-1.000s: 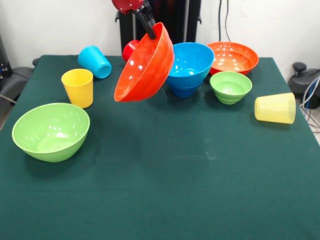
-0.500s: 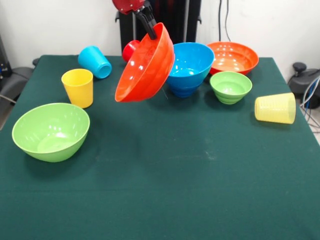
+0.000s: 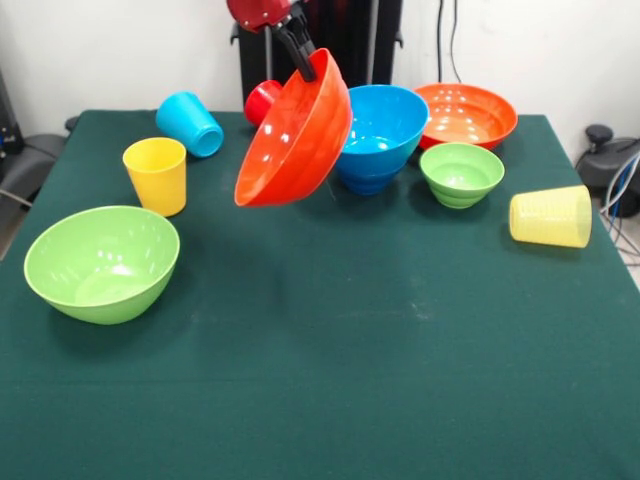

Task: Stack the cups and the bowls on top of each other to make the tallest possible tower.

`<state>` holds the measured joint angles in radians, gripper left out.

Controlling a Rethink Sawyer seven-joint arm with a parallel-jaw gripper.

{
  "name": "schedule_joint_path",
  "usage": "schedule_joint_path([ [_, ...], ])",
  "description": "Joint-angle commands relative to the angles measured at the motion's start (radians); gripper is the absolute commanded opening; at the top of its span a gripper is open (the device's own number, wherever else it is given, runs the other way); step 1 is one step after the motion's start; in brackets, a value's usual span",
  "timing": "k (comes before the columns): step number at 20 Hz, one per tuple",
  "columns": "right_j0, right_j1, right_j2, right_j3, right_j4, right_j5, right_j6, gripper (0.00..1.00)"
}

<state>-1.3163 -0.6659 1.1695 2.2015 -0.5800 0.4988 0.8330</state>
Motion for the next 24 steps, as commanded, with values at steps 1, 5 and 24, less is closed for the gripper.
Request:
schedule_joint_path([
  [1,0.01,0.053,-0.033,0.022,-0.066,-0.005,0.001,0.0],
  [5,-0.004,0.059,-0.022,0.026,-0.063,0.004,-0.007,0.0],
  [24,-0.056,0.085,0.038,0.061,-0.07,-0.025,-0.016,0.0],
])
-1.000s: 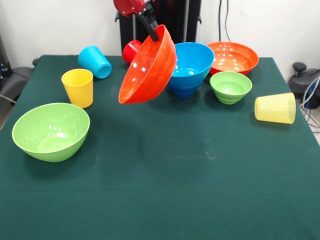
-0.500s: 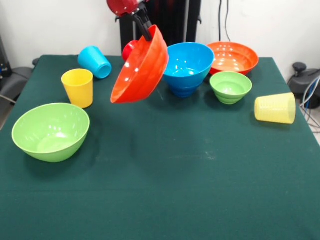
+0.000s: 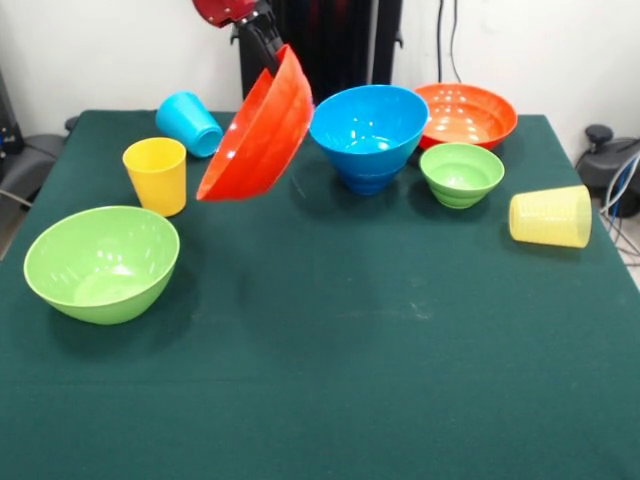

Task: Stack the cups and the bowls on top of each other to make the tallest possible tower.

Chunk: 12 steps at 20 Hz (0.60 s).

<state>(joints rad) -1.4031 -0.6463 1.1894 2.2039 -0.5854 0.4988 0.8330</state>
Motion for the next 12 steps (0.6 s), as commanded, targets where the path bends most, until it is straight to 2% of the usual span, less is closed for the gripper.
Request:
schedule_joint_path([
  [1,0.041,0.089,0.016,0.043,-0.056,-0.03,-0.01,0.0],
  [4,0.057,0.052,0.005,0.047,-0.055,-0.022,0.018,0.0],
  [8,0.027,0.085,0.016,0.011,-0.021,0.029,-0.022,0.0],
  [12,0.001,0.063,0.063,0.01,0.03,0.065,-0.019,0.0],
])
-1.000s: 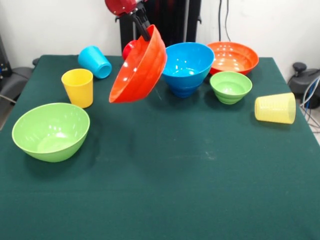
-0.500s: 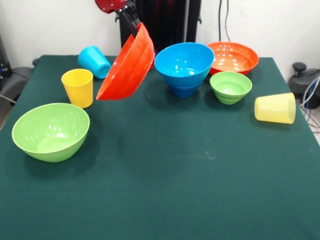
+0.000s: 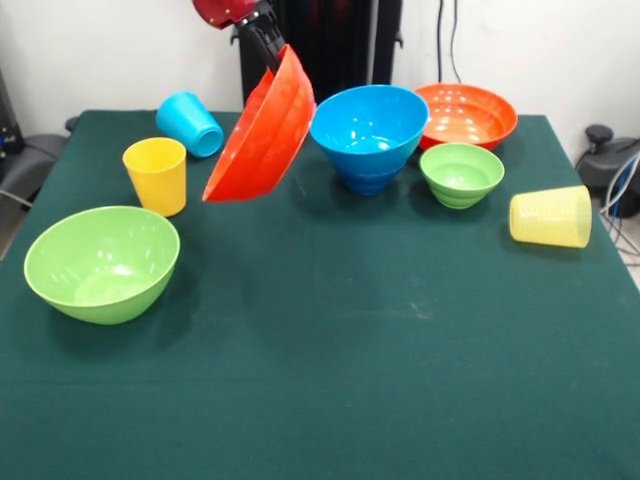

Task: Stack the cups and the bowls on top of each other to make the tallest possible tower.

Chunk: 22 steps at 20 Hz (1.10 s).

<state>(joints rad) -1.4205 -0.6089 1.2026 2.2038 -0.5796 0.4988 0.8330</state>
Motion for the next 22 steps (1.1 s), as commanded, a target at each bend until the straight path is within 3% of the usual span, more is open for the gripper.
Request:
schedule_joint_path([
  [1,0.025,0.025,0.047,-0.003,0.029,0.068,-0.012,0.0],
  [6,0.109,0.023,-0.089,-0.073,-0.038,-0.001,0.074,0.0],
  [8,0.135,0.007,-0.107,-0.087,-0.032,-0.016,0.106,0.0],
  [11,0.198,-0.08,-0.129,-0.101,-0.024,-0.034,0.176,0.0],
  [14,0.336,-0.196,-0.206,-0.108,-0.024,-0.066,0.305,0.0],
  [17,0.429,-0.261,-0.266,-0.103,-0.018,-0.093,0.362,0.0],
  [20,0.568,-0.296,-0.403,-0.155,-0.077,-0.08,0.42,0.0],
  [22,0.606,-0.332,-0.438,-0.16,-0.1,-0.08,0.422,0.0],
])
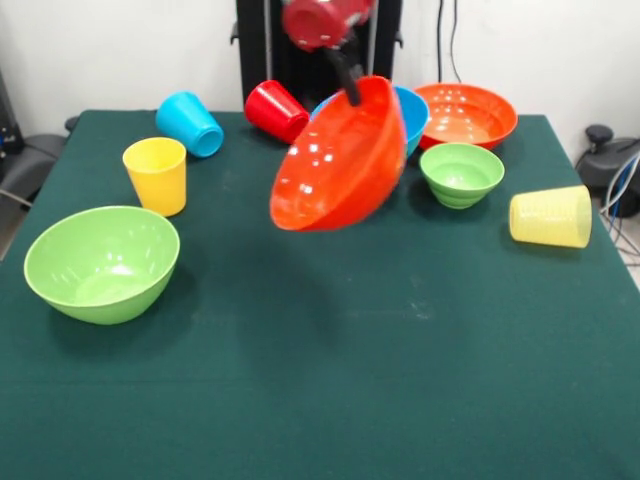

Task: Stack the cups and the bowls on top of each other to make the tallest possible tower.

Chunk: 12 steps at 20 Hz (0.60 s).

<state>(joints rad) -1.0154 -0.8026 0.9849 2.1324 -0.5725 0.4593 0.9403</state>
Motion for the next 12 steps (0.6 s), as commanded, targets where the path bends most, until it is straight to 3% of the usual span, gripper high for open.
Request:
schedule_joint_path([
  [1,0.217,-0.174,-0.235,-0.084,-0.127,-0.039,0.313,0.0],
  [9,0.182,-0.36,-0.202,0.03,-0.165,-0.182,0.286,0.0],
  [12,0.242,-0.39,-0.285,0.029,-0.253,-0.234,0.337,0.0],
])
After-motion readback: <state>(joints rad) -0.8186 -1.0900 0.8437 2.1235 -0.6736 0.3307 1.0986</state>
